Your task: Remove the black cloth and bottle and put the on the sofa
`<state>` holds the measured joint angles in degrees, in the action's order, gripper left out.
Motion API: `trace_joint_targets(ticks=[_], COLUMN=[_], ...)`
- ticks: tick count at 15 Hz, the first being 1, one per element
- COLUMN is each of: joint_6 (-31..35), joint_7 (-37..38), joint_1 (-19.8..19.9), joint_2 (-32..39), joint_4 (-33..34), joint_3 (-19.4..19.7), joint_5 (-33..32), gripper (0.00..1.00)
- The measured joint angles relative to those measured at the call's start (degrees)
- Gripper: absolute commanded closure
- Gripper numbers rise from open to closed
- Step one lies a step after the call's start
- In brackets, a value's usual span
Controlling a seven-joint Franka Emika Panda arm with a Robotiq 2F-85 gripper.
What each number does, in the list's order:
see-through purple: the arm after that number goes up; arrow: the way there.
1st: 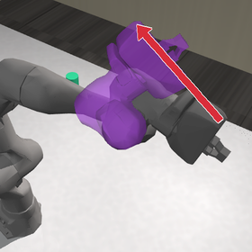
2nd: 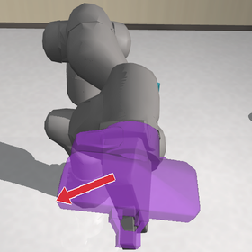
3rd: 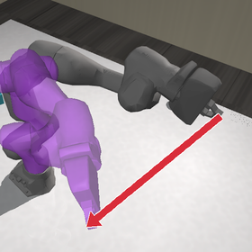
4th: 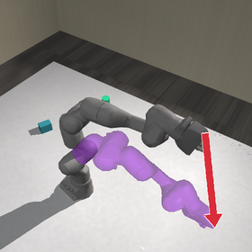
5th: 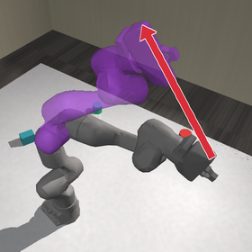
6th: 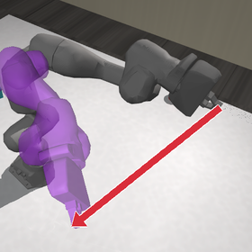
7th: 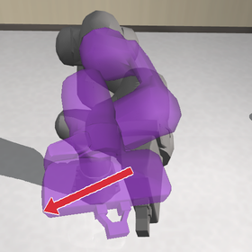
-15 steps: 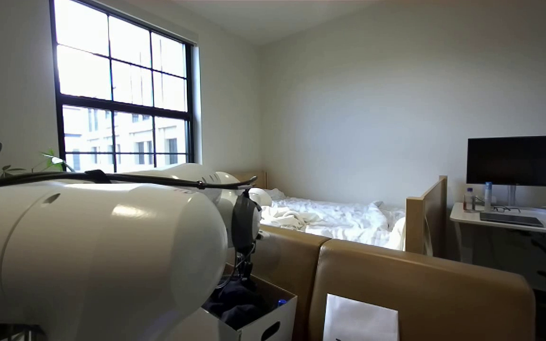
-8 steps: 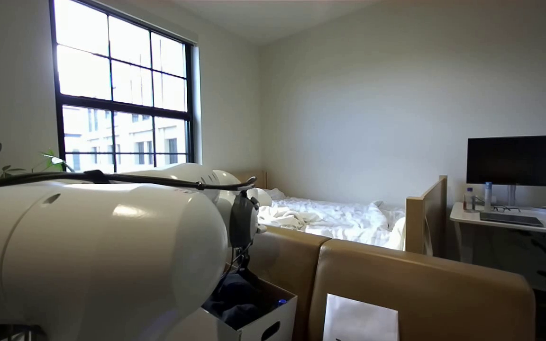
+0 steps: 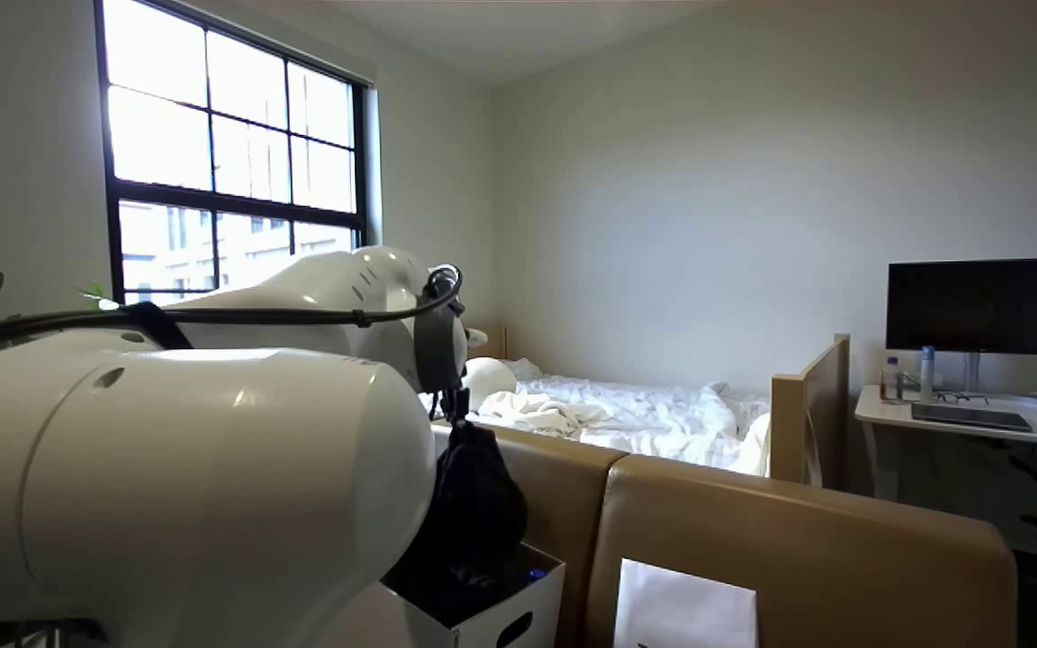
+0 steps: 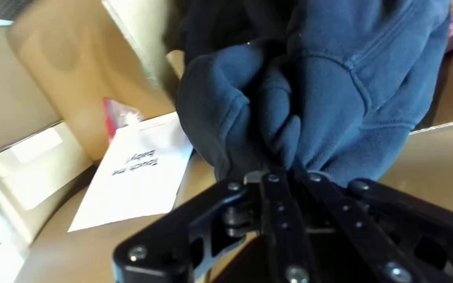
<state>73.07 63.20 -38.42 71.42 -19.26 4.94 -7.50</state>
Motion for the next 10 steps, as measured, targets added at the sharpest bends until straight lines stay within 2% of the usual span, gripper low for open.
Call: trace_joint_targets(ticks=[3, 5, 7, 10], joint_6=[-11.52, -16.85, -19.91, -20.22], joint_7=[-0.61, -1.74, -4.37, -10.2], joint_1=[-2.35, -2.98, -2.65, -0.91], joint_2=[-6.07, -9.4, -12.22, -15.52], joint_4=[0.05, 0.08, 0.08, -0.88], joint_3=[3.65, 5.94, 7.98, 10.58], joint_5=[-5.63, -9.07, -12.03, -15.38], gripper=[0.98, 0.98, 0.98, 0.98])
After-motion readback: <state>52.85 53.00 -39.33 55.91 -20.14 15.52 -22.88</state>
